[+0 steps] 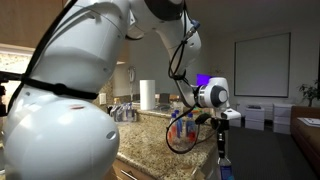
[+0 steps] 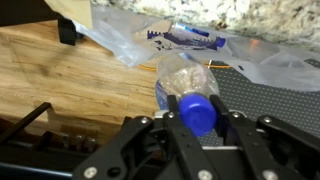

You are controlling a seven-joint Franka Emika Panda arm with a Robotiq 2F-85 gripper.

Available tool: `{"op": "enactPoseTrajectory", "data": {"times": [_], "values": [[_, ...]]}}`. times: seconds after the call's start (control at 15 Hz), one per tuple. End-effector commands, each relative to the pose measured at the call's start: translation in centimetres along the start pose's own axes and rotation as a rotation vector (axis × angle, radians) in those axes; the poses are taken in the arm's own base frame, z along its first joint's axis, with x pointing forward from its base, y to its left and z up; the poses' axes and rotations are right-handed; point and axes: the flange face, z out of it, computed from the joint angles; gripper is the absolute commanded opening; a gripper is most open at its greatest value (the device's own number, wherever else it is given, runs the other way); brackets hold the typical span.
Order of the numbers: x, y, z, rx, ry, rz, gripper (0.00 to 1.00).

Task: Put the bottles in the plastic bag on the right

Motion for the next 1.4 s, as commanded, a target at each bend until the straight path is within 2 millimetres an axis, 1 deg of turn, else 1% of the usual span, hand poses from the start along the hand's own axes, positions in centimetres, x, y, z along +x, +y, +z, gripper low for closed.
{"op": "enactPoseTrajectory", "data": {"times": [0.0, 0.2, 0.27, 0.4, 0.53, 0.8, 0.87, 1.07, 1.33], "values": [[-1.7, -1.5, 0.5, 0.035, -0.044, 0.045, 0.10], [-2.9, -2.8, -0.5, 0.072, -0.085, 0.057, 0.10], [-2.8, -3.0, -0.7, 0.078, -0.086, 0.061, 0.10], [-2.8, -3.1, -0.3, 0.071, -0.093, 0.067, 0.10], [-2.9, -2.6, 0.6, 0.053, -0.099, 0.072, 0.10], [-1.1, -1.3, 2.3, 0.018, -0.155, 0.139, 0.10], [-0.3, -1.0, 2.5, 0.017, -0.175, 0.173, 0.10], [1.5, 0.1, 3.4, 0.012, -0.249, 0.278, 0.10], [3.9, 0.8, 3.1, 0.037, -0.331, 0.401, 0.10]]}}
